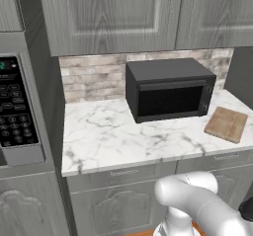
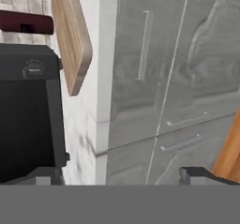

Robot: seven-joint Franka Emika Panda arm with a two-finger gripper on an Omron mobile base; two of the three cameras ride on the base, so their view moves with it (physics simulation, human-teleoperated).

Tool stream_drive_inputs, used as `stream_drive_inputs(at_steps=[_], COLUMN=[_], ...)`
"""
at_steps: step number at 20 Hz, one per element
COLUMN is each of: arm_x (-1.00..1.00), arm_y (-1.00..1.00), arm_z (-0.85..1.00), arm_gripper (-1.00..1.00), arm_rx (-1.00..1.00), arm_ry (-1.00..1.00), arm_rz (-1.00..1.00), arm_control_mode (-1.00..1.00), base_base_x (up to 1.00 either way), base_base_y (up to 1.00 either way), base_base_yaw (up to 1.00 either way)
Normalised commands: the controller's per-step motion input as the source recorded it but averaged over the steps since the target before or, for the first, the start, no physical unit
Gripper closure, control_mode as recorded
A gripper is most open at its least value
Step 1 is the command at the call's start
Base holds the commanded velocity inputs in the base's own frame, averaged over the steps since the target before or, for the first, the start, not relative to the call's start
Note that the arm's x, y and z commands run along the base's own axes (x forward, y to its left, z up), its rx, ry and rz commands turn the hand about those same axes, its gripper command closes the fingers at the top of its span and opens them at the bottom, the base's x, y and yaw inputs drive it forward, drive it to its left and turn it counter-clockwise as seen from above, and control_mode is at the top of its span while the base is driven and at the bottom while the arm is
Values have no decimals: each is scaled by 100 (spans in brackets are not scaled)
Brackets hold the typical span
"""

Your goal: Open the drawer on the right and place the cutting tools on the cutting board.

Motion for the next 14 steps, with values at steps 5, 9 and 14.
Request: stream_drive_inputs(at_steps=[5,9,14], arm_x=[27,17,9], arm_y=[0,0,0], arm_z=[-26,-23,-27], arm_gripper=[-100,-100,-100], arm_rx=[0,0,0], arm_ry=[-14,-16,-20], arm_rz=[0,0,0], arm_control_mode=[-100,-100,-100], base_base_x=[0,0,0], base_base_y=[0,0,0], base_base_yaw=[0,0,0])
